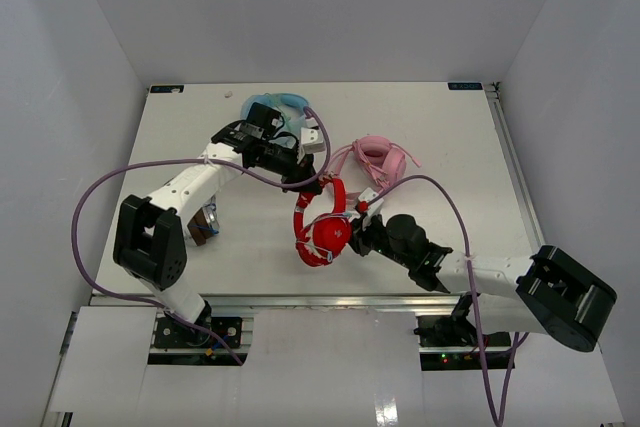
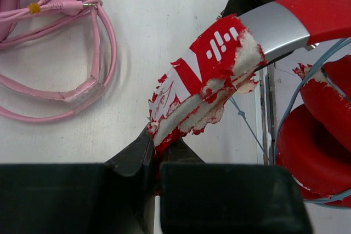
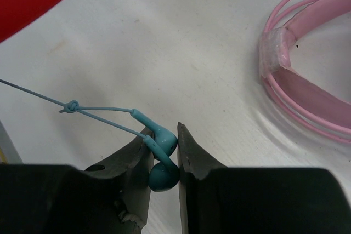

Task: Wrap the headphones

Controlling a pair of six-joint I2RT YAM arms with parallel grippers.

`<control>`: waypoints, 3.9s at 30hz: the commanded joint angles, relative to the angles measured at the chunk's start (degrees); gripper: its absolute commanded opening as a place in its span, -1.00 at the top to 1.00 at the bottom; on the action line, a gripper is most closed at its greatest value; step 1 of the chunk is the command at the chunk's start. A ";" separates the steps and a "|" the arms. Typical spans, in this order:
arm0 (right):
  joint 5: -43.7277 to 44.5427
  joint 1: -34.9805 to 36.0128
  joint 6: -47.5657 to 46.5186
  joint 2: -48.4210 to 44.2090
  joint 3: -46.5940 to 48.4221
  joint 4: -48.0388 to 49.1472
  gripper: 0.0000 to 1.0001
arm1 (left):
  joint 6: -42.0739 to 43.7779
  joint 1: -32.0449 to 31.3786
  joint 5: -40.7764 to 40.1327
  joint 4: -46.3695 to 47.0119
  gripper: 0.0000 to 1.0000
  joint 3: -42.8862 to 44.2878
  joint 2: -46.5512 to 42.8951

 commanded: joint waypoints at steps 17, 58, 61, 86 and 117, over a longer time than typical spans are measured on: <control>-2.02 -2.21 5.21 3.46 7.81 -7.38 0.85 | 16.21 -1.20 0.24 -2.30 1.00 0.06 5.11; 8.01 -4.80 17.75 7.57 3.61 -8.96 0.61 | 16.15 -7.48 -31.82 5.64 1.00 -2.77 10.96; 8.78 -4.84 18.67 7.65 2.89 -8.05 0.59 | 15.56 -8.36 -34.36 4.67 1.00 -1.55 11.71; 19.22 -4.84 23.11 -1.30 0.02 -16.27 0.03 | 11.43 -10.66 -42.24 0.71 0.61 4.28 17.41; 23.13 -5.28 22.93 -4.95 0.96 -20.66 -0.07 | -3.20 -11.10 -42.95 7.48 -0.96 13.10 12.84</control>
